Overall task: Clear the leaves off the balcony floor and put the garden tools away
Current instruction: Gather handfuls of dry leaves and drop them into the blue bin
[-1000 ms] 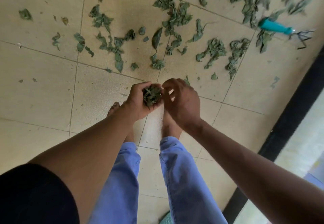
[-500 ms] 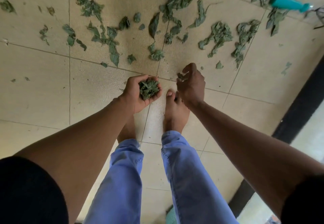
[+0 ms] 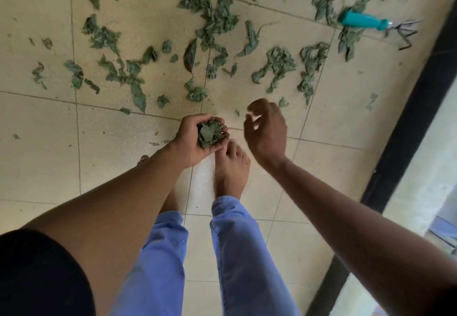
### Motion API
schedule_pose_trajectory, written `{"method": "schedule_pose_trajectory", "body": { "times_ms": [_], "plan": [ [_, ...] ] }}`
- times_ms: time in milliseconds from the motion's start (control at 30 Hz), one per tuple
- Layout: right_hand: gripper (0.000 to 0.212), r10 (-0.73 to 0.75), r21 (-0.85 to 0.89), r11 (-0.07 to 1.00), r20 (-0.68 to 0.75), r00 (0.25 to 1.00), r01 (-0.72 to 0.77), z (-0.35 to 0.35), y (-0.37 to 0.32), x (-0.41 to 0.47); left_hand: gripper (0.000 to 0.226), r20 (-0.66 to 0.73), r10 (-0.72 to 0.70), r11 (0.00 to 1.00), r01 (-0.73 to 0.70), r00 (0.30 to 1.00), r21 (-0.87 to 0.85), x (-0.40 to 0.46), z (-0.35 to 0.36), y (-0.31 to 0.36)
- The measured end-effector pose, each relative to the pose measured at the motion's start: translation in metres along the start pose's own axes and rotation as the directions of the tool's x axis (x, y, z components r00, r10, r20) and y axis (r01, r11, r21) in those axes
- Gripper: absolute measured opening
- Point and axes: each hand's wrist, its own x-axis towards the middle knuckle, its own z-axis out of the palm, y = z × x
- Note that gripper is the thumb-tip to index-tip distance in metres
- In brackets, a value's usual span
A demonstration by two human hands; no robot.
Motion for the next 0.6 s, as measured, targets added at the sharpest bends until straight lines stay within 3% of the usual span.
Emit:
{"method": "schedule_pose_trajectory", "body": {
  "times_ms": [100, 167, 333, 467, 600],
  "plan": [
    [0.033, 0.195, -0.226, 0.955, -0.014, 0.981, -0.193, -0.01, 0.042, 0.036, 0.039, 0.001, -0.005, 1.0, 0.005, 1.0, -0.004, 0.01, 0.007, 0.0],
    [0.036, 0.258, -0.266, 0.932, 0.011, 0.966, -0.246, -0.011, 0.061, 0.054, 0.044, 0.004, -0.006, 1.0, 0.006, 1.0, -0.008, 0.017, 0.011, -0.001],
    [0.027, 0.176, -0.341, 0.932, 0.117, 0.977, -0.127, 0.0, 0.068, 0.063, 0.041, -0.007, 0.0, 1.0, 0.0, 1.0, 0.006, 0.021, 0.017, -0.005],
    [0.021, 0.185, -0.136, 0.975, 0.075, 0.98, -0.173, -0.008, 0.047, 0.05, 0.034, -0.016, -0.001, 0.999, 0.0, 1.0, -0.045, 0.015, 0.018, -0.007],
    [0.016, -0.098, 0.212, 0.974, 0.098, 0.99, 0.076, -0.022, -0.013, 0.013, 0.033, -0.025, 0.025, 0.999, -0.026, 0.999, -0.033, 0.005, 0.023, -0.003]
  ]
}}
